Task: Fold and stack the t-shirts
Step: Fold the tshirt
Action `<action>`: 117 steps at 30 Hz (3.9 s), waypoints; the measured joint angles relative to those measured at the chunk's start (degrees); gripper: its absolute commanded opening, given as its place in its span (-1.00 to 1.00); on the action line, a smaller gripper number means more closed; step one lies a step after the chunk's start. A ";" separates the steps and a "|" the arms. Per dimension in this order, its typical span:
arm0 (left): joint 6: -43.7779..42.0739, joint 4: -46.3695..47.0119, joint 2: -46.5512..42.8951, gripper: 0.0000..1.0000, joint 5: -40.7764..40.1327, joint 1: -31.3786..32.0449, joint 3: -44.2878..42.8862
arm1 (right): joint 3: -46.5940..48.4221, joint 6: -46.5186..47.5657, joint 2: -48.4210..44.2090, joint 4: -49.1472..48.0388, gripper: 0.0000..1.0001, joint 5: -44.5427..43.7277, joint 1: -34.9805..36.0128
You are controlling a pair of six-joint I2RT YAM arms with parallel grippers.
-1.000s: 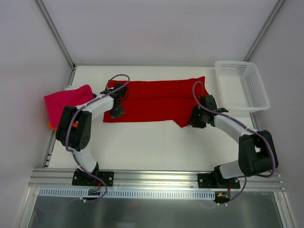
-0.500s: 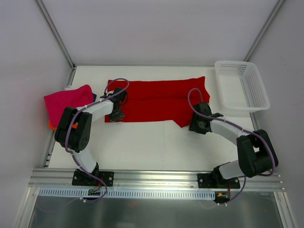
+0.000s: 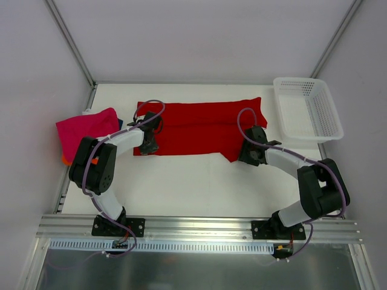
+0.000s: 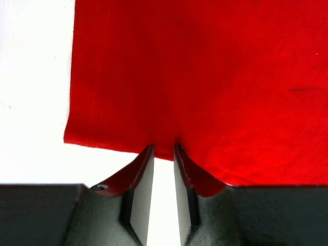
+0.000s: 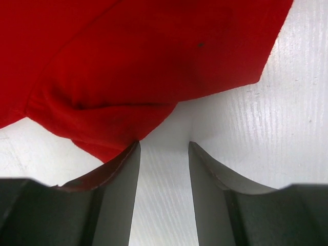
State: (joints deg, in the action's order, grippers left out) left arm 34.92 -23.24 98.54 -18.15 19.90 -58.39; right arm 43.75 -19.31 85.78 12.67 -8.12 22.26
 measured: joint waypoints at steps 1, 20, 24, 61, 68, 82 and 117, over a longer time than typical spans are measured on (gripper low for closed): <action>0.00 0.02 0.00 -0.57 0.07 0.00 0.00 | 0.00 -0.11 -0.17 0.04 -0.08 0.11 0.04; -1.05 0.17 -2.10 0.98 0.33 0.00 1.81 | 1.68 -1.11 -1.99 -0.61 -0.06 1.62 0.98; -1.27 0.04 -3.50 0.98 0.28 0.00 2.64 | 2.21 -1.62 2.67 -2.19 -0.07 2.71 0.98; -1.60 -0.22 -9.33 0.98 -1.44 0.00 4.55 | 12.83 3.37 -11.41 17.99 0.01 -5.75 4.74; -1.68 -0.83 -9.33 0.87 -1.77 0.00 4.72 | 8.41 2.82 -11.06 18.08 0.04 -7.02 5.49; 1.16 -1.92 -4.92 0.20 -3.34 -0.11 5.11 | 6.47 1.38 -11.04 17.70 0.04 -9.51 5.53; 1.27 -0.22 -4.00 -1.00 -1.92 -0.90 4.76 | 7.26 -3.61 5.57 13.75 -0.99 -14.32 4.55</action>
State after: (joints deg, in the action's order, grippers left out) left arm 36.18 -23.46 94.54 -20.08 19.00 -53.63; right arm 51.00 -22.92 91.35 26.41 -22.44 26.81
